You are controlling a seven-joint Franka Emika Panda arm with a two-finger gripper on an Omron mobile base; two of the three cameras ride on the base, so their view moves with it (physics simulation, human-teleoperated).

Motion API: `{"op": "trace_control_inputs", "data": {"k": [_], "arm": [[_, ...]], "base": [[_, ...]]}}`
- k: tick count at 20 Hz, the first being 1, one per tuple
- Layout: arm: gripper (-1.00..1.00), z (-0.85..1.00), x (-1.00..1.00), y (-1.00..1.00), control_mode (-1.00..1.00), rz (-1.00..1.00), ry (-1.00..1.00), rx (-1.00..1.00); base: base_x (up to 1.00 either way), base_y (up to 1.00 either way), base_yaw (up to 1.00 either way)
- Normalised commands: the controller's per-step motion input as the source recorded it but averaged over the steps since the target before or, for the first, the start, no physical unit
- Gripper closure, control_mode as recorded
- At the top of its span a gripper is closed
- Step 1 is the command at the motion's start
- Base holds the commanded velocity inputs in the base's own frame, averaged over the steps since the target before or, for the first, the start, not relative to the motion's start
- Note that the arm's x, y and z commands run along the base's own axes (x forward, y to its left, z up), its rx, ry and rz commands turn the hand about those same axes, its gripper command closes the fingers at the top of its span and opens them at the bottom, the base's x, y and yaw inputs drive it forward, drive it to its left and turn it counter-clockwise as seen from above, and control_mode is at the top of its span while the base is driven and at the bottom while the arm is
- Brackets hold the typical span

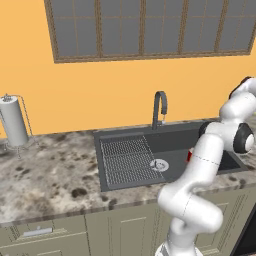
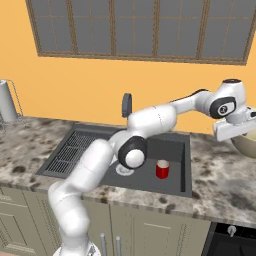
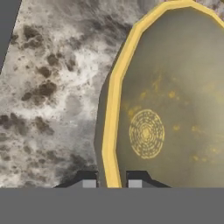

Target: Pick the mug and place it in the sink. Pick the bowl and place it in the open cabinet and then close the cabinet.

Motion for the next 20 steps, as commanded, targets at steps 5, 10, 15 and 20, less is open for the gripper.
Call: {"op": "trace_control_inputs", "data": {"k": [5, 10, 15, 20], "arm": [[1.00, 0.21, -0.60, 0.64, -1.00, 0.10, 0.01, 0.08], [1.00, -0.19, -0.89, 0.85, -1.00, 0.12, -0.08, 0.00], [1.00, -0.03, -0.93, 0.81, -1.00, 0.12, -0.15, 0.00], [1.00, 0.26, -0.83, 0.69, -1.00, 0.17, -0.17, -0.04]], "base": [[0.00, 0.00, 0.00], [0.00, 0.00, 0.00], [0.00, 0.00, 0.00], [0.00, 0.00, 0.00]]}}
